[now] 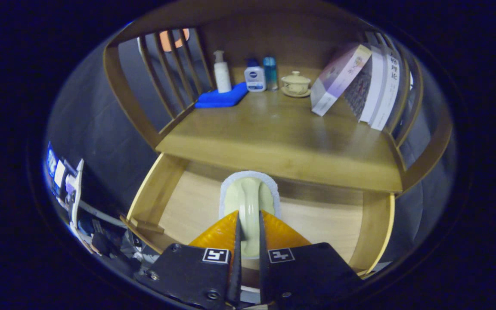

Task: Pull open the drawer, take out the items inside it, and place them on the countertop above the cabinet.

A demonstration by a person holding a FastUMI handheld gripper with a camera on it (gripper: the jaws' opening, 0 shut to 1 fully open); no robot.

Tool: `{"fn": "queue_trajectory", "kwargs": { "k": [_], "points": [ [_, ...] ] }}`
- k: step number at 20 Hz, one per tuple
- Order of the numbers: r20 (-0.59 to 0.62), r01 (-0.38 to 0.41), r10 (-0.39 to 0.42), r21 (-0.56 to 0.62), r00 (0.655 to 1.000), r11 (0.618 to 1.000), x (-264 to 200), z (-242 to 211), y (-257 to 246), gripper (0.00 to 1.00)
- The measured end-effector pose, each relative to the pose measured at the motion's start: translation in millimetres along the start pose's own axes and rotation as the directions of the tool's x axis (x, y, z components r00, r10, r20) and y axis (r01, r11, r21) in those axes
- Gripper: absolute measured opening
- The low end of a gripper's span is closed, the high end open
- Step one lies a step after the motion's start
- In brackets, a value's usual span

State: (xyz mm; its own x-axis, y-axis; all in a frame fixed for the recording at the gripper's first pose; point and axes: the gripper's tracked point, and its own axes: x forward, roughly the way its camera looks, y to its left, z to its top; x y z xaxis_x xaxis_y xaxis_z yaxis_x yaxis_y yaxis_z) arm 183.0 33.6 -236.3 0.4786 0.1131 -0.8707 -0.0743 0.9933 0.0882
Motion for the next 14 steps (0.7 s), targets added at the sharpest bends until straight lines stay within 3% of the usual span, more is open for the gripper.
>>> {"fn": "queue_trajectory", "kwargs": {
  "k": [8,14],
  "points": [
    [0.016,0.086,-0.088,0.084,0.996,0.993,15.7,86.8,-24.5,0.2],
    [0.006,0.161,-0.163,0.127,0.987,0.979,57.4,131.9,-43.0,0.2]
  ]
}}
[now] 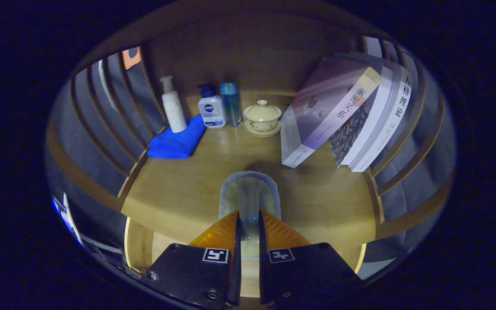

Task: Pull open the drawer, take out the items inside it, and place them on the countertop above the cabinet.

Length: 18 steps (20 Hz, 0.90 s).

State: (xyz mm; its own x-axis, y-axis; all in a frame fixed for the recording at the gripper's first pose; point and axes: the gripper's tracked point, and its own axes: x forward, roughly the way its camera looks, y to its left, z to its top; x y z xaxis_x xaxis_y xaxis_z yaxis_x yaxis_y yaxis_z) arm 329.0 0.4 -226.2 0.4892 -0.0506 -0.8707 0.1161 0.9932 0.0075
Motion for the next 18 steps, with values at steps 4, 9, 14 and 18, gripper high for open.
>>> {"fn": "queue_trajectory", "kwargs": {
  "k": [4,9,14,18],
  "points": [
    [0.013,0.047,-0.048,0.021,0.999,0.999,26.8,19.6,-9.6,0.2],
    [0.081,0.106,-0.108,0.035,0.991,0.994,45.8,38.0,-14.1,0.2],
    [0.113,0.076,-0.088,0.106,0.99,0.991,44.6,33.4,-13.7,0.34],
    [0.153,0.066,-0.085,0.123,0.985,0.99,24.4,17.5,-22.5,0.56]
  ]
}}
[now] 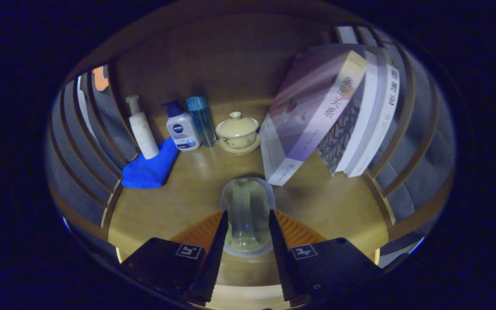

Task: Pull open the drawer, take out the items inside it, and place them on the countertop above the cabinet.

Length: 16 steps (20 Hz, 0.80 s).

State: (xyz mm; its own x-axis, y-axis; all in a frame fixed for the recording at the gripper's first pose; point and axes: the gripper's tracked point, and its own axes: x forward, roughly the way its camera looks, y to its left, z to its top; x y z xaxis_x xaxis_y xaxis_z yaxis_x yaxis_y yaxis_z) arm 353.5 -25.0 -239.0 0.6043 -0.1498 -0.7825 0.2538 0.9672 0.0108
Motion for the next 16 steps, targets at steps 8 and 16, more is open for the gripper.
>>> {"fn": "queue_trajectory", "kwargs": {
  "k": [8,16],
  "points": [
    [0.139,-0.062,0.077,-0.11,0.987,0.992,-77.9,-37.2,-1.2,0.63],
    [0.315,-0.169,0.238,-0.232,0.919,0.958,-193.6,-90.5,17.2,0.78]
  ]
}}
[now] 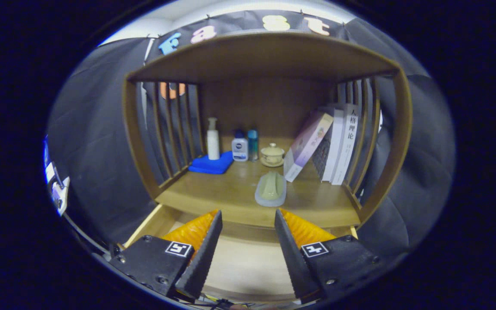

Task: Pull open the drawer, take out the items inside it, and place them on the countertop above the cabinet.

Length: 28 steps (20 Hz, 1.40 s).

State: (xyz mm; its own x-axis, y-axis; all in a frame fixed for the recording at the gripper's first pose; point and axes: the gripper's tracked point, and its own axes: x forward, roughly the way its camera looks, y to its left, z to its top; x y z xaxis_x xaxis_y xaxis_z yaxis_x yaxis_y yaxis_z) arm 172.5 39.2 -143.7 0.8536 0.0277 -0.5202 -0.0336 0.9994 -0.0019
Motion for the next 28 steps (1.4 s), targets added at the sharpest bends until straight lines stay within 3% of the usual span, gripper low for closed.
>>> {"fn": "queue_trajectory", "kwargs": {
  "k": [4,6,9,14,19,25,28],
  "points": [
    [0.145,-0.042,0.044,-0.016,0.988,0.999,-53.3,-1.0,18.7,0.85],
    [0.227,-0.04,0.05,-0.047,0.973,0.998,-76.2,0.2,22.1,0.96],
    [0.341,-0.006,0.023,-0.049,0.94,0.999,-103.1,-4.0,21.7,0.96],
    [0.414,-0.025,0.028,-0.012,0.91,1.0,-121.6,-53.0,32.4,0.96],
    [0.375,0.015,-0.019,0.012,0.927,1.0,-99.6,-130.1,27.9,0.95],
    [0.355,0.08,-0.079,0.01,0.932,0.997,-85.6,-176.7,25.6,0.95],
    [0.282,0.08,-0.083,0.022,0.956,0.997,-69.4,-212.3,34.7,0.95]
  ]
}}
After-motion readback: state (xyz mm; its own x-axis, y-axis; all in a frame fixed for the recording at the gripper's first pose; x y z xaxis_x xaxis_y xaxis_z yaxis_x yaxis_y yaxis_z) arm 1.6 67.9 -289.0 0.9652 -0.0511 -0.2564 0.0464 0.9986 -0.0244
